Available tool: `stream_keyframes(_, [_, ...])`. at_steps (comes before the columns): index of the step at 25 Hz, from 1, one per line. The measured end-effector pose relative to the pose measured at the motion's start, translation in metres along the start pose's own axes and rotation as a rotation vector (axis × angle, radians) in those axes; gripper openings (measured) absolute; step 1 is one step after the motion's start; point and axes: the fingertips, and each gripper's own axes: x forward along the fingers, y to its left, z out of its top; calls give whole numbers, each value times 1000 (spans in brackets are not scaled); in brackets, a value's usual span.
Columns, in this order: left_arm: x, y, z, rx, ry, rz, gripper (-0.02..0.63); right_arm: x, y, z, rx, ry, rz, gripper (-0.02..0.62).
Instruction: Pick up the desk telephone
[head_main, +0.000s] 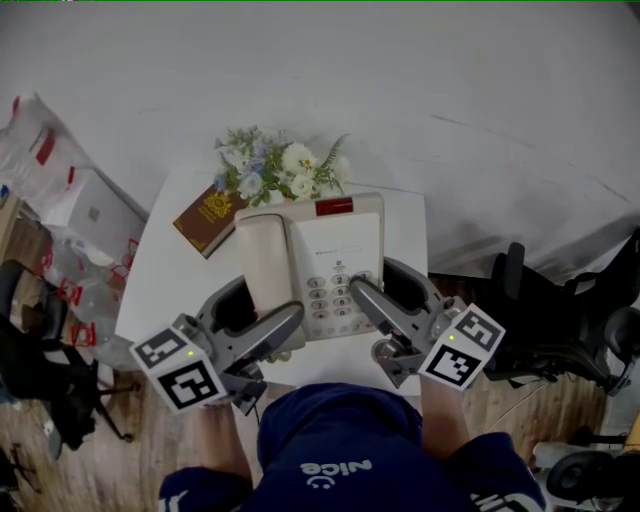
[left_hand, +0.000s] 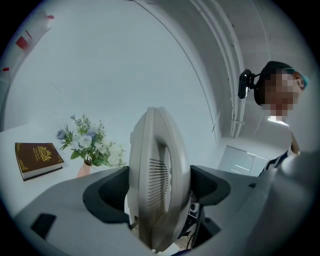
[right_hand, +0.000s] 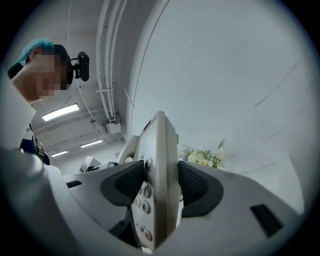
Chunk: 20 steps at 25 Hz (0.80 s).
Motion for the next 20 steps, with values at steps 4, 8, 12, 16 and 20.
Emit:
stream_keyframes(4, [1, -1, -1, 2, 2, -1, 383, -2, 0, 0, 1, -2, -3, 232])
stream_keyframes(8, [1, -1, -3, 3, 4, -3, 383, -3, 0, -2, 1, -4, -7, 232])
stream_keyframes(12, [1, 0, -5, -5, 5, -5, 383, -4, -1, -3, 5, -4, -14, 232])
stream_keyframes(16, [1, 2, -7, -12, 8, -6, 383, -4, -2, -6, 6, 2, -18, 232])
stream_keyframes(20, [2, 2, -9, -11, 12, -2, 383, -5, -4, -8, 15, 6, -20, 232])
